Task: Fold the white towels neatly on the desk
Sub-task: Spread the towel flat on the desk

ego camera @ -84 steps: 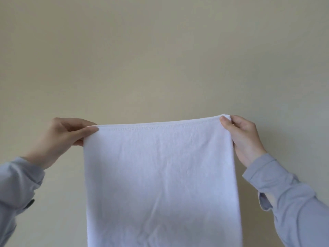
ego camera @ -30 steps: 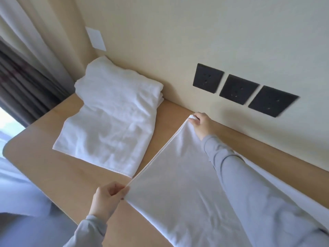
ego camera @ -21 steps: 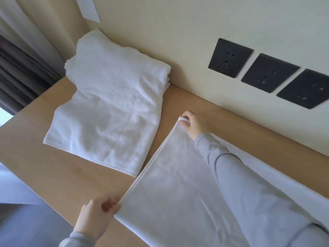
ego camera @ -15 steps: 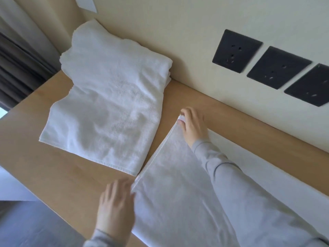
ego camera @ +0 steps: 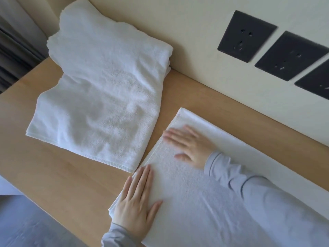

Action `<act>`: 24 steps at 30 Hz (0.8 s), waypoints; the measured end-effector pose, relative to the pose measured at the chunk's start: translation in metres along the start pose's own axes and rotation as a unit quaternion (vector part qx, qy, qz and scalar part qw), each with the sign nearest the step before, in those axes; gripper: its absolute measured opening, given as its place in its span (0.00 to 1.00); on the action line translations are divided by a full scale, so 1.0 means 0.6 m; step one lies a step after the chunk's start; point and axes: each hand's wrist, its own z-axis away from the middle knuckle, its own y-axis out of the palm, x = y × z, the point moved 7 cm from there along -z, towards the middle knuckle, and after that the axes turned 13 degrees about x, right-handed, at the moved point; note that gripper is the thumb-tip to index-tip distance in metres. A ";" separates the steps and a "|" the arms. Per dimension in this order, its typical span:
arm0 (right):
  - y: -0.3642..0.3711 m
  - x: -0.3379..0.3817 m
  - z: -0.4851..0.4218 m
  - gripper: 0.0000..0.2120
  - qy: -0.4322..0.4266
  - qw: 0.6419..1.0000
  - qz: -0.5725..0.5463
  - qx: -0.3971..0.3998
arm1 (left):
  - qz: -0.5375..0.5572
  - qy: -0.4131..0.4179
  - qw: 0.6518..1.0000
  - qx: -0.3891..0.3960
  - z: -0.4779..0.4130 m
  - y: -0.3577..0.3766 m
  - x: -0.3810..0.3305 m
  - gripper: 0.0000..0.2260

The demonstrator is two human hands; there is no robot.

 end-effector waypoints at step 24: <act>0.062 0.051 0.203 0.30 0.115 0.993 -0.036 0.021 | -0.052 -0.033 0.998 0.009 0.005 -0.001 -0.006 0.33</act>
